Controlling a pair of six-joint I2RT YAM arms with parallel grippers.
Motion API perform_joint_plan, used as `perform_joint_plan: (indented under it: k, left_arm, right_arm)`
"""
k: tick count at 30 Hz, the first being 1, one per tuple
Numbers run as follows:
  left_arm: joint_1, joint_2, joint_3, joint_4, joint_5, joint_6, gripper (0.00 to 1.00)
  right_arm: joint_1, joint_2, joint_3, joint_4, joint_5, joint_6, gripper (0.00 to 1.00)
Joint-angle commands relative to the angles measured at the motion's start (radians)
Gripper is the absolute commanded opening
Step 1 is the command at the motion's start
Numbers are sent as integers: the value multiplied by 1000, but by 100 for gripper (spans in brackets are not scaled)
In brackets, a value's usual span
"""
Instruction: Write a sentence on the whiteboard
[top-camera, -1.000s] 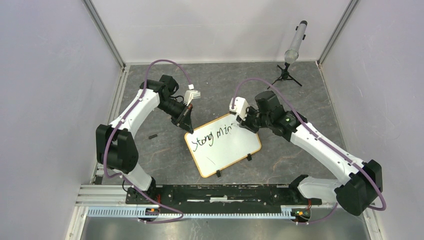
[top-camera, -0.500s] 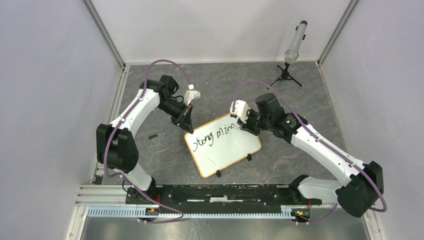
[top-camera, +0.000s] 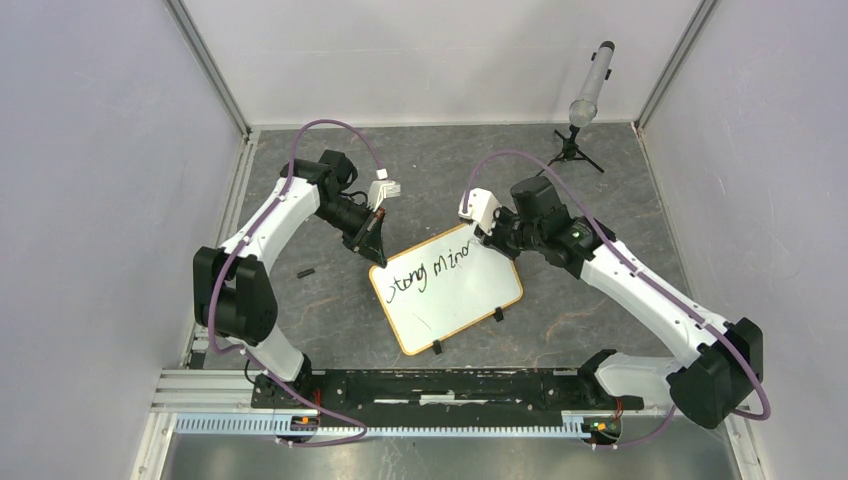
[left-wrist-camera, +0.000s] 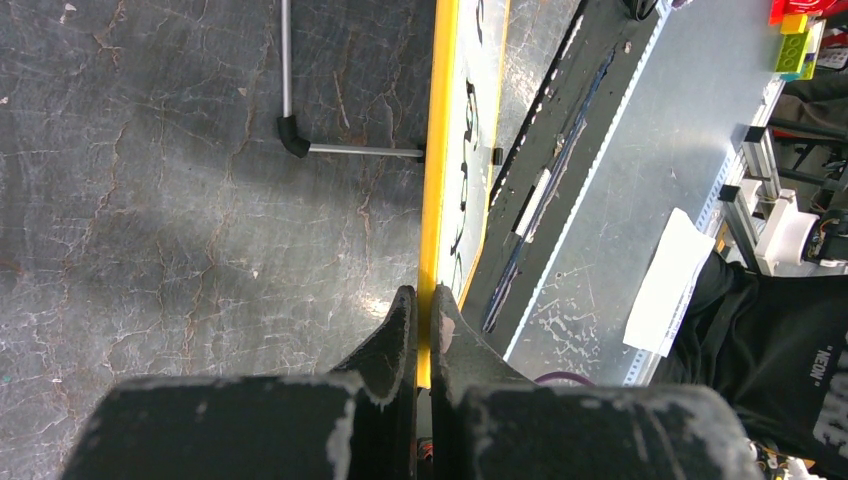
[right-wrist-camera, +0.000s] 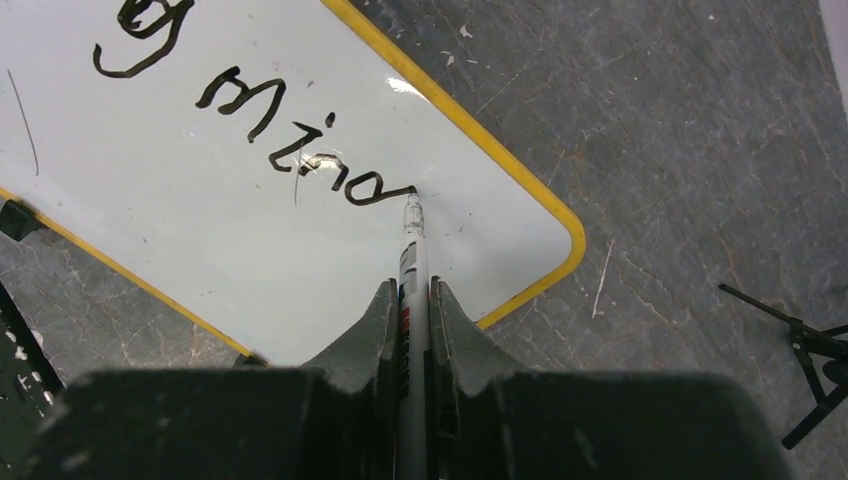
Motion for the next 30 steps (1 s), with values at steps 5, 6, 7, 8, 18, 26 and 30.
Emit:
perform_joint_plan:
  k: [5,6,7,8,18,26,30]
  left_arm:
    - [2,17,-2,30,-31,17,2]
    - [2,18,-3,30,-32,16,2]
    - [2,19,-3,30,-32,18,2]
    - [2,19,-4,31,-32,18,2]
    - [2,18,-3,33,-29,14,2]
    - [2,6,-7,34,-35,11,2]
    - [2,2,-9,35,-37,11,2]
  right_arm:
    - [-20,36,80,53,43,-10,0]
    - [-21,40,84,53,43,-11,0]
    - [-22,43,89,53,45,-11,0]
    - [-23,44,91,53,43,-11,0]
    - [-24,22,46,24,-18,8,0]
    - [-23,-12,-19,10,-64,30,0]
    - [-19,-27,-48,7,-72,31,0]
